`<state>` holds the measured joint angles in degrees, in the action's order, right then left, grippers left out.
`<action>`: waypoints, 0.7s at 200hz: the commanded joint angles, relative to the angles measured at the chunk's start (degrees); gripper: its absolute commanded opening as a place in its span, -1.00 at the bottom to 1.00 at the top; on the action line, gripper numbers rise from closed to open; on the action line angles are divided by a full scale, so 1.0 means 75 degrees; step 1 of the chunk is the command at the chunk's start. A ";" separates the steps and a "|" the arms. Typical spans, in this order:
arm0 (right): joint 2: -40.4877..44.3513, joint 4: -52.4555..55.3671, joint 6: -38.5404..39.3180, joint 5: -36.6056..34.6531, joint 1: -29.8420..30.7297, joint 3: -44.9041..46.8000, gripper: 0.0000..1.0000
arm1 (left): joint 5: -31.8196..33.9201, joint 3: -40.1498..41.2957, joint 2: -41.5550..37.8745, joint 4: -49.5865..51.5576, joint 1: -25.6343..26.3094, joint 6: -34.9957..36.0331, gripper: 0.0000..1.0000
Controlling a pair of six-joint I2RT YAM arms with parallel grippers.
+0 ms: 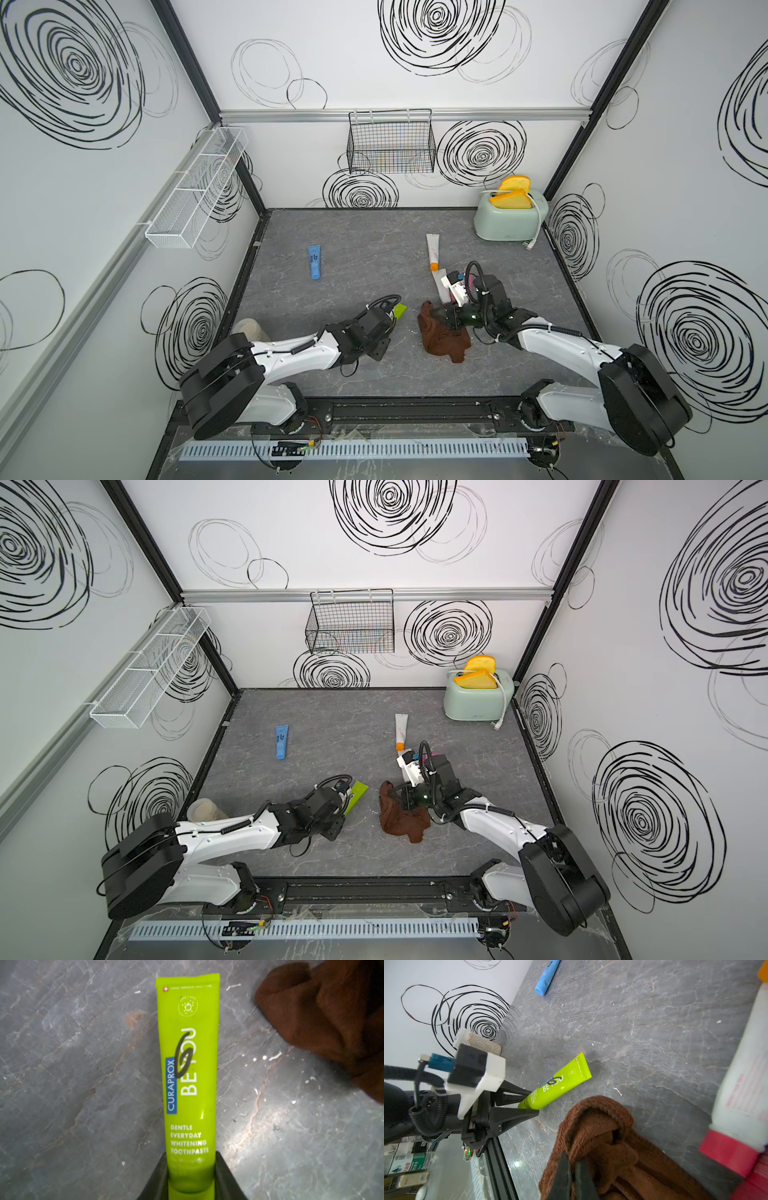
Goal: Wipe the surface of the toothpaste tube
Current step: Move the toothpaste to the center of the board.
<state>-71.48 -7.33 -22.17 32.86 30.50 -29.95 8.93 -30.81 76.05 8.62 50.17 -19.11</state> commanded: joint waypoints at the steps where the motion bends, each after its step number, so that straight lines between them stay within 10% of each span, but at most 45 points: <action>1: -0.0176 0.0169 0.0249 -0.0044 -0.0023 -0.0201 -1.00 | -0.0071 0.0134 -0.0069 -0.0640 0.0049 -0.0205 -0.18; 68: -0.0959 0.0729 0.0683 -0.0228 0.0271 -0.1123 -1.00 | -0.0341 0.0481 -0.0274 -0.0808 0.0206 -0.0377 0.47; 140: -0.2238 0.0667 0.1007 -0.0837 0.1039 -0.2086 -1.00 | -0.0092 0.0437 -0.0147 -0.0752 0.0303 -0.0458 -0.18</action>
<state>-86.24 -3.16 -17.06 28.99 37.26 -43.44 6.87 -27.49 74.89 4.51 51.88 -22.28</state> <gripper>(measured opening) 0.055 0.447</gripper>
